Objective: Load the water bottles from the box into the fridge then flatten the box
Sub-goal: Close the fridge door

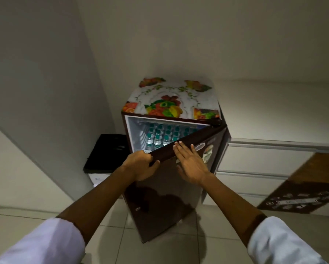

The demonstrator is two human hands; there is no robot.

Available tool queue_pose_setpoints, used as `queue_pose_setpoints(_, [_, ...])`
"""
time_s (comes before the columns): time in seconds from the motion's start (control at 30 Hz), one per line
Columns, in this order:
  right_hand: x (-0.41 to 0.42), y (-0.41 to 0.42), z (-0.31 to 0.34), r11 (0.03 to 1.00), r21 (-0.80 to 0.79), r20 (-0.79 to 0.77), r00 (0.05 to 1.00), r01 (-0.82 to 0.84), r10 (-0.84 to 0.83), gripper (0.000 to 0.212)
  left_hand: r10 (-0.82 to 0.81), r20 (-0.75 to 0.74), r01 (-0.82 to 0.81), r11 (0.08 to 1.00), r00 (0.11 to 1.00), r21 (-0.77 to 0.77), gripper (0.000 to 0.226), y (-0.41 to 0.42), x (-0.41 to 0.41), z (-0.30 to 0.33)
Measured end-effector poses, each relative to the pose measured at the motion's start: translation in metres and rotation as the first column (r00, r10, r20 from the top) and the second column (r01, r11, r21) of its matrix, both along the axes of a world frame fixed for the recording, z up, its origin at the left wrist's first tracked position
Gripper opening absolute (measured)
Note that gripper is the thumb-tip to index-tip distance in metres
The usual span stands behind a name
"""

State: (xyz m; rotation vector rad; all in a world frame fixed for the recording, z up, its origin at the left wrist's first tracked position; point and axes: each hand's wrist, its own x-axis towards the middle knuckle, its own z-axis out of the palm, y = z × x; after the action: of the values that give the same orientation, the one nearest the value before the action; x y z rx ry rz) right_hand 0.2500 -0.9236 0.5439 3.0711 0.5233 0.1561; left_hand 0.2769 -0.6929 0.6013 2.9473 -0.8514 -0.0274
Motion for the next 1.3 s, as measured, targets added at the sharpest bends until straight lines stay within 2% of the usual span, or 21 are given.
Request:
queue_pose_setpoints(0.1, [0.041,0.011,-0.006,0.998,0.042,0.035,0.999,-0.04,0.038,0.083,0.064,-0.054,-0.069,0.993,0.996,-0.098,0.043,0.016,0.043,-0.009])
queue_pose_setpoints(0.17, [0.064,0.016,-0.012,0.998,0.045,0.068,0.997,-0.051,0.048,0.082,0.127,-0.09,-0.14,0.978,0.988,-0.155,0.05,0.022,0.074,-0.015])
queue_pose_setpoints(0.27, [0.094,0.021,-0.021,0.994,0.097,0.09,0.995,-0.042,0.033,0.084,0.189,-0.156,-0.198,0.979,0.969,-0.043,0.074,0.025,0.118,-0.023])
queue_pose_setpoints(0.43, [0.137,0.026,-0.02,0.989,0.151,0.114,0.993,-0.009,-0.008,0.088,0.238,-0.18,-0.236,0.971,0.954,0.031,0.063,0.013,0.185,-0.027])
queue_pose_setpoints(0.53, [0.159,0.025,-0.024,0.98,0.199,0.133,0.99,0.013,-0.041,0.089,0.244,-0.235,-0.248,0.969,0.941,0.012,0.065,0.004,0.216,-0.028])
queue_pose_setpoints(0.7, [0.164,0.031,-0.032,0.971,0.239,0.164,0.985,0.021,-0.061,0.097,0.194,-0.223,-0.209,0.977,0.955,-0.046,0.083,0.009,0.23,-0.032])
queue_pose_setpoints(1.0, [0.161,0.033,-0.03,0.974,0.221,0.138,0.986,0.056,-0.088,0.099,0.195,-0.182,-0.204,0.979,0.964,-0.027,0.085,0.008,0.229,-0.038])
queue_pose_setpoints(1.3, [0.16,0.041,-0.016,0.982,0.141,0.056,0.989,0.128,-0.137,0.102,0.15,-0.126,-0.148,0.989,0.981,0.022,0.075,0.015,0.222,-0.037])
